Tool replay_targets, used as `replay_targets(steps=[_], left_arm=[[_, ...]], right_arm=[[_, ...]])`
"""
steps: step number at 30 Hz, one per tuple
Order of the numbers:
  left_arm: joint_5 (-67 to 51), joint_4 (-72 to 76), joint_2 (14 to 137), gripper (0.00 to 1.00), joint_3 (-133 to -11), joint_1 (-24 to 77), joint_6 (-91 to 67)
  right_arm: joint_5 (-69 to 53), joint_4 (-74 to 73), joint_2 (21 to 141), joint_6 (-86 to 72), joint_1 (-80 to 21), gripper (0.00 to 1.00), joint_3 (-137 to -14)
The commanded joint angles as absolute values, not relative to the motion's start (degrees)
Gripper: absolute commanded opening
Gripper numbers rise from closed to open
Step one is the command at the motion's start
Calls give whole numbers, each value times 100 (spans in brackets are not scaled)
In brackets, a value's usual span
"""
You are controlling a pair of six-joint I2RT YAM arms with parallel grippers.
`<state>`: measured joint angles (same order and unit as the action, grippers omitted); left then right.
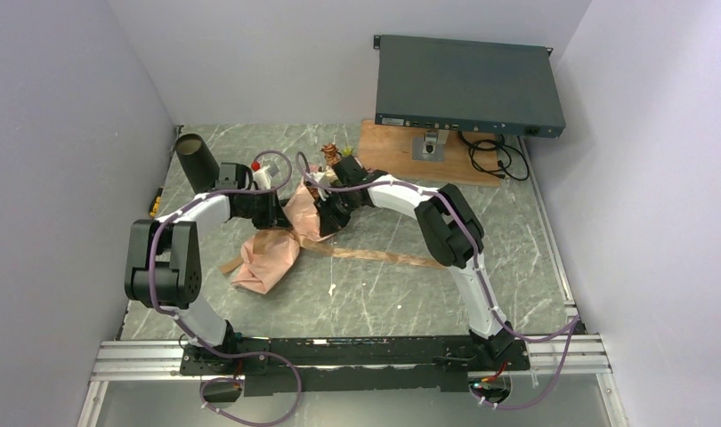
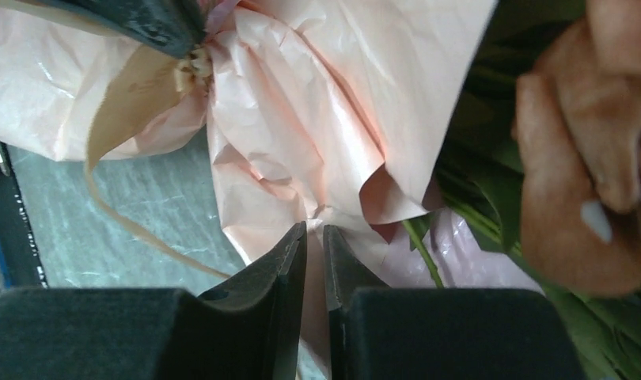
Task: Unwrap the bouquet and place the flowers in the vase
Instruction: Untie the ribbon from the wrapping paper.
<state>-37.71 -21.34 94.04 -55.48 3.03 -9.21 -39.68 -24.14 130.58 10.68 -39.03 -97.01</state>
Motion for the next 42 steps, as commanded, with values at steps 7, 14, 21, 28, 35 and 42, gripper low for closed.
replay_targets(steps=[7, 14, 21, 28, 35, 42], left_arm=[[-4035, -1355, 9699, 0, -5442, 378, -1526], [-4122, -1311, 9817, 0, -5479, 404, -1806], [-4285, -1591, 9753, 8, -5531, 355, -1892], [-4275, -1987, 9540, 14, -5594, 47, -1509], [-4487, -2453, 9400, 24, -5709, -160, -749], [-4551, -2633, 9369, 6, -5680, -158, -400]], right_arm=[[-4287, -1962, 12513, -114, -3906, 18, -9786], [-4050, -1726, 12997, -287, -4017, 19, -10028], [-3389, -1971, 13499, 243, -4043, 13, -9999], [-2949, -2307, 13673, 776, -4043, 2, -9696], [-2915, -2397, 13606, 933, -4043, 0, -9440], [-3167, -2561, 13459, 1035, -4036, 2, -9490]])
